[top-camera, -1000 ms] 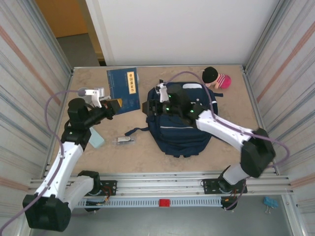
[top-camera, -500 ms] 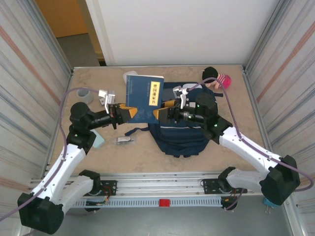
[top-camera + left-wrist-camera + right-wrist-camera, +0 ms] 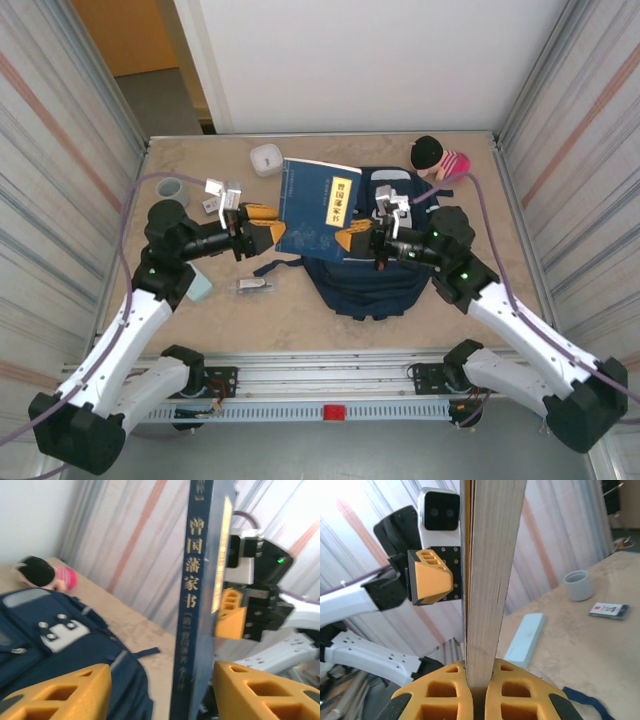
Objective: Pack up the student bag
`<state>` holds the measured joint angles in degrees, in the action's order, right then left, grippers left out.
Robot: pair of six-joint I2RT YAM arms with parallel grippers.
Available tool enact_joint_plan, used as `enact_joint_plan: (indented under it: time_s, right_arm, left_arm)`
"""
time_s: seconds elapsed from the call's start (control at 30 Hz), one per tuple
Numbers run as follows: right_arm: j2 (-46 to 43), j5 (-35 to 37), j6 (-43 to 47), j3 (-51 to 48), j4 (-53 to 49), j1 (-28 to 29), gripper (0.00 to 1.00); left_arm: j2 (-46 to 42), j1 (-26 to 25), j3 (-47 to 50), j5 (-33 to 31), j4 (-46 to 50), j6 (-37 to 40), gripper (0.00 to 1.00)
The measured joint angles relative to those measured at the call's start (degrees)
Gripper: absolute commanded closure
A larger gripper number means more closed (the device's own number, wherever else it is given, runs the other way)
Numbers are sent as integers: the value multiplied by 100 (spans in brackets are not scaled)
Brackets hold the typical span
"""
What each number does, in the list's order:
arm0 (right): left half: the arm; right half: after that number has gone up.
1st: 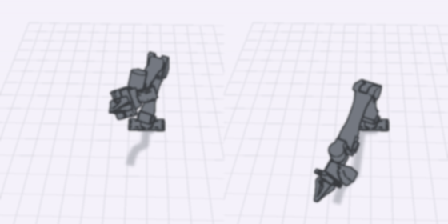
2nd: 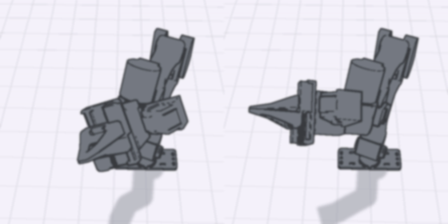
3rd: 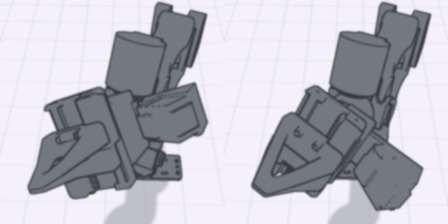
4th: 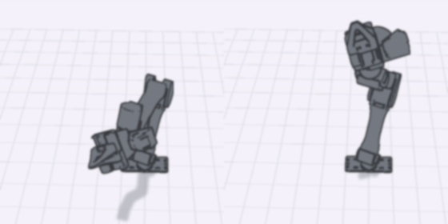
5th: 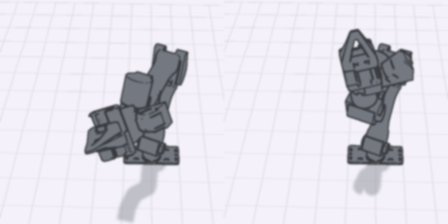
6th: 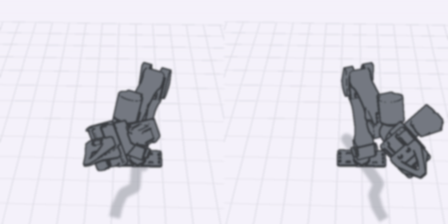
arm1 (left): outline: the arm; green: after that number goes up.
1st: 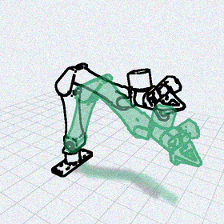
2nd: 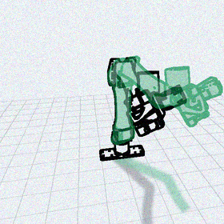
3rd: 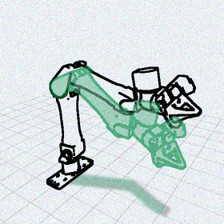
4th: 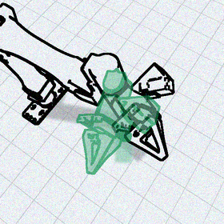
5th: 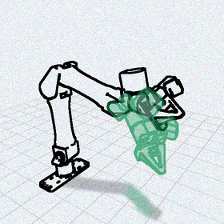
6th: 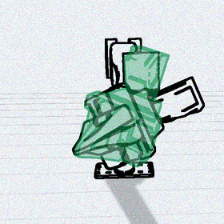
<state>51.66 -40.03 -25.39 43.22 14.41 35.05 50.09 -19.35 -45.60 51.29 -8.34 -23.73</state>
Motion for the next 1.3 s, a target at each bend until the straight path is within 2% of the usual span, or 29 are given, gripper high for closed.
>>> enact_joint_plan:
  time_s: [0.13, 0.23, 0.43, 0.63, 0.87, 0.97, 1.07, 1.17, 1.2, 1.3]
  right_arm:
    - [-682, 492, 1110, 2, -1069, 9, 100]
    - [-887, 1010, 2033, 2, -1847, 133, 100]
    - [-457, 2135, 3611, 4, -3104, 855, 100]
    - [376, 2944, 4505, 216, -3974, 1436, 100]
    - [752, 3064, 4898, 468, -4105, 1652, 100]
    - [752, 2933, 5001, 490, -4068, 1670, 99]
    - [737, 2780, 5082, 492, -3987, 1674, 98]
    - [651, 2677, 5152, 490, -3930, 1646, 93]
    - [573, 2671, 5152, 490, -3932, 1596, 85]
    - [225, 2487, 5007, 356, -3738, 1231, 54]
  left_arm:
    - [-343, -35, -520, -444, 1366, 1467, 29]
    - [-553, -247, -870, -654, 2197, 2662, 25]
    - [-654, -1019, -1228, -1215, 3499, 4750, 19]
    - [-208, -1650, -1364, -2116, 4347, 5923, 15]
    - [474, -1862, -1364, -2632, 4782, 6435, 19]
    - [597, -1860, -1344, -2717, 4752, 6498, 30]
    - [752, -1864, -1279, -2656, 4688, 6489, 55]
    - [905, -1864, -1156, -2463, 4590, 6472, 90]
    - [920, -1864, -1115, -2361, 4570, 6467, 96]
    - [883, -1829, -1062, -2015, 4424, 6419, 100]
